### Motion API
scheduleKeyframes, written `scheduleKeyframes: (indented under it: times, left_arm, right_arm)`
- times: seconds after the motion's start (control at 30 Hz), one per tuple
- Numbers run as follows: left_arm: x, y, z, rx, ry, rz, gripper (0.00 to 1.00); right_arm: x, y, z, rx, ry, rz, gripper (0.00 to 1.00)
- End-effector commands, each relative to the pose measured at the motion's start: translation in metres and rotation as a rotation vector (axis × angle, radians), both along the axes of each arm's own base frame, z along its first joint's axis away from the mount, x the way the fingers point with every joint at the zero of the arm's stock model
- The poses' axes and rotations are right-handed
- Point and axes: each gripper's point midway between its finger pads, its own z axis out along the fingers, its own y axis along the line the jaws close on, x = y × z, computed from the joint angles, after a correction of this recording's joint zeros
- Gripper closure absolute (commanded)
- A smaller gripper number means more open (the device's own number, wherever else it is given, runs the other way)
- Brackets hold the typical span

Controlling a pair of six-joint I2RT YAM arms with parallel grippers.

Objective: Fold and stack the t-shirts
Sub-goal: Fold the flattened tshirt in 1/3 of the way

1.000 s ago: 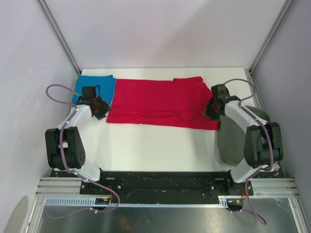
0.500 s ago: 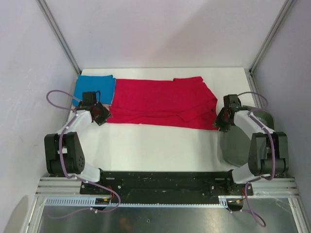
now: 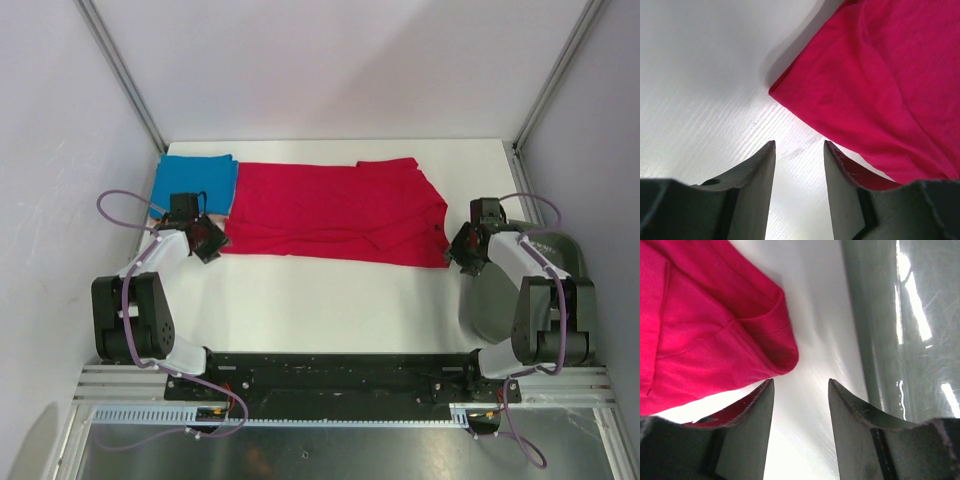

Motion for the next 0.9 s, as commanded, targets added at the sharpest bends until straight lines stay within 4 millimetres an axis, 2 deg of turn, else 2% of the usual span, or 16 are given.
scheduleKeyframes:
  times: [0.0,0.1,0.3,0.6,0.87]
  left_arm:
    - [0.008,0.002,0.016,-0.003,-0.072,0.004,0.53]
    - [0.007,0.002,0.016,-0.002,-0.071,0.005,0.53]
    - [0.006,0.002,0.014,-0.001,-0.067,0.005,0.53]
    - [0.005,0.003,0.011,0.002,-0.059,0.01,0.53]
    - [0.002,0.005,0.006,0.005,-0.044,0.022,0.53]
  right_arm:
    - [0.014,0.016,0.018,0.0,-0.1,0.047,0.48]
    - [0.015,0.023,0.016,-0.006,-0.097,0.054,0.47]
    - [0.017,0.023,0.003,-0.01,-0.068,0.04,0.47]
    - [0.022,0.014,-0.017,-0.055,-0.037,0.009,0.51]
    - [0.021,0.006,-0.02,-0.104,-0.019,0.008,0.57]
